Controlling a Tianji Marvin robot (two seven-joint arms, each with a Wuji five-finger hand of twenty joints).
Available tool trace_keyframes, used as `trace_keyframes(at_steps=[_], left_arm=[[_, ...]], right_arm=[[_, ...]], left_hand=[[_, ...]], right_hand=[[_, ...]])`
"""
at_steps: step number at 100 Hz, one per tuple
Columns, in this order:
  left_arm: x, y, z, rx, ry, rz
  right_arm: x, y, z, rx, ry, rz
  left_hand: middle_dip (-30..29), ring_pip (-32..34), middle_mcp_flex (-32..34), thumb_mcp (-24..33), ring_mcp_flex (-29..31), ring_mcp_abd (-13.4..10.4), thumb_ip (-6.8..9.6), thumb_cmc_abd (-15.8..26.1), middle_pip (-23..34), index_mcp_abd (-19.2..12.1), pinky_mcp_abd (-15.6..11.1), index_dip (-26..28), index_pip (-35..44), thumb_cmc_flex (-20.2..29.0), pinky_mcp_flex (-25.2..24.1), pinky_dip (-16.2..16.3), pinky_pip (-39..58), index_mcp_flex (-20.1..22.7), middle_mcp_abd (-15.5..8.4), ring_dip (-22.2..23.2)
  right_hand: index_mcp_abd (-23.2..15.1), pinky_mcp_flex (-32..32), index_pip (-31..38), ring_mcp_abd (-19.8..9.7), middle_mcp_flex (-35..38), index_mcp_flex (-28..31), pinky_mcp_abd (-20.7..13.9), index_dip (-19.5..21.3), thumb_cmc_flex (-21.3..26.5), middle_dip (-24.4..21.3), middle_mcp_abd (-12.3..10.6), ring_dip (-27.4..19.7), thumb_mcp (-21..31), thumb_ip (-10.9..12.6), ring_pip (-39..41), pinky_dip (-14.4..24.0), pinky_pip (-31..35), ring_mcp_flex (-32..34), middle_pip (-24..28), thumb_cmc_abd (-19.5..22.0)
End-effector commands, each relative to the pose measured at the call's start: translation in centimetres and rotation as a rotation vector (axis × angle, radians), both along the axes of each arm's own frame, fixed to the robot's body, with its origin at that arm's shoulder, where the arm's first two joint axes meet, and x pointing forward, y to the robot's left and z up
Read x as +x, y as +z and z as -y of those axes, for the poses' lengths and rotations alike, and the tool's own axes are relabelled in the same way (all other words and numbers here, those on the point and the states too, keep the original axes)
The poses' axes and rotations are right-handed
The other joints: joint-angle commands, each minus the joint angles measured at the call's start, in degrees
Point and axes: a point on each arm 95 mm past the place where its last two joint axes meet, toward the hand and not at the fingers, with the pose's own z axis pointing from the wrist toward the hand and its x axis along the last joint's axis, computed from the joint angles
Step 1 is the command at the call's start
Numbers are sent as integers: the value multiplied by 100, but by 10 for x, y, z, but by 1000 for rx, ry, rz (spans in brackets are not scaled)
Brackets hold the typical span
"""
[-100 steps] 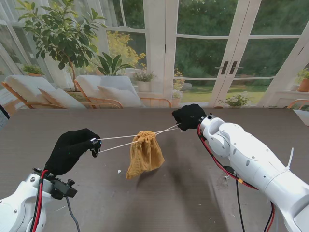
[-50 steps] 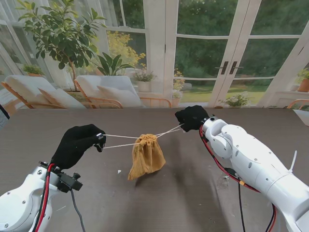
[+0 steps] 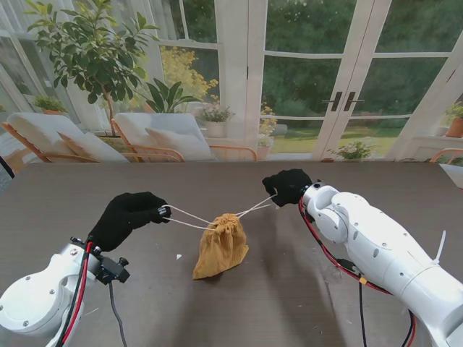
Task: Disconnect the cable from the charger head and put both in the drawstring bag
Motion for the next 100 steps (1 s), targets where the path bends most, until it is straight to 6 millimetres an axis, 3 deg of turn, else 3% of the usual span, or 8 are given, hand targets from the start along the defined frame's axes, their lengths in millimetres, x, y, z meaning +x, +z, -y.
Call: trace_keyframes(at_steps=[1,20,25,29,39,59,78,100], left_arm=[[0,-7,-1,20,-10,-25],[3,-18,-6,127,-10,-60],[4,-21,-7,155,-12,-70],[5,-23,-8,176,-13,-75],[7,-27,-10,214,-8,-89],[11,-37,-11,255,-13,-114],[12,-40,-12,254,-8,-115],[14,-41,-10,243,1,-77]], right_arm=[[-4,-7,-2,-16,3,-22],[-6,-14,-4,-46,-1,-73],[-7,-15,-4,-51,-7,-89],[-8,-16,-5,-56,-12,-103],[-11,-15,-6,-68,-10,-117],[-15,-2,-9,-82,13,-139],[-17,19,-9,-172,51,-130],[-25,27,-7,-100,28,-107]], left_hand=[[-400,-445,-278,164,-288,67,264,-33,-207,-100,-444,-159,-348,214,-180,-320,-451,-143,5,-268],[-2580,-1381,-782,602,-687,-67,263,-136,-458,35,-561,-578,-1584,-160,-364,-673,-1348,-343,-20,-823],[-2791,-1634,-912,809,-812,-96,295,-101,-602,81,-588,-677,-1900,-356,-413,-772,-1611,-408,-21,-986],[-2935,-1790,-1007,991,-892,-128,340,-51,-704,125,-608,-776,-2149,-527,-446,-817,-1763,-447,-27,-1085],[-3364,-2267,-1369,1312,-1167,-211,634,103,-927,264,-678,-1236,-2637,-926,-520,-936,-2249,-622,23,-1418],[-4125,-2994,-1949,1294,-1567,-378,620,94,-1159,237,-795,-1632,-2829,-1191,-529,-1170,-3335,-959,-66,-1974],[-4369,-3242,-2110,1252,-1685,-472,621,105,-1209,91,-813,-1699,-2830,-1230,-315,-1139,-4393,-1001,-153,-2134],[-4497,-3384,-2298,1074,-1879,-561,577,-46,-1290,-293,-919,-1783,-2949,-1530,-417,-1009,-4934,-1205,-372,-2234]], right_hand=[[-113,791,-184,177,-358,-349,228,-176,-255,-207,155,-242,-187,197,-724,-41,-206,52,-216,176],[210,218,-1076,325,-1334,-994,249,-355,-863,-613,193,-339,-286,669,-2042,-164,-562,-609,-717,486],[421,-26,-1708,411,-1718,-1084,327,175,-1160,-794,250,-425,-326,1175,-2346,-188,-736,-905,-872,688],[571,-265,-2050,498,-2052,-1287,402,398,-1291,-931,314,-556,-303,1307,-2624,-218,-907,-1204,-1071,597],[836,-806,-2548,711,-2767,-1717,535,222,-1509,-1277,460,-933,-303,1251,-3221,-387,-1394,-1881,-1461,-153],[1263,-1612,-3143,1059,-3810,-2119,817,-158,-1522,-1835,817,-1665,-796,930,-4122,-904,-2358,-3036,-1931,-1235],[1420,-1822,-3423,1028,-4245,-2208,697,-386,-1261,-1949,888,-1934,-275,719,-4299,-1171,-2670,-3420,-1880,-2034],[624,-1754,-3576,1024,-3952,-1790,675,-458,-1466,-2061,672,-1957,-770,862,-4240,-1199,-2553,-3364,-1973,-1214]])
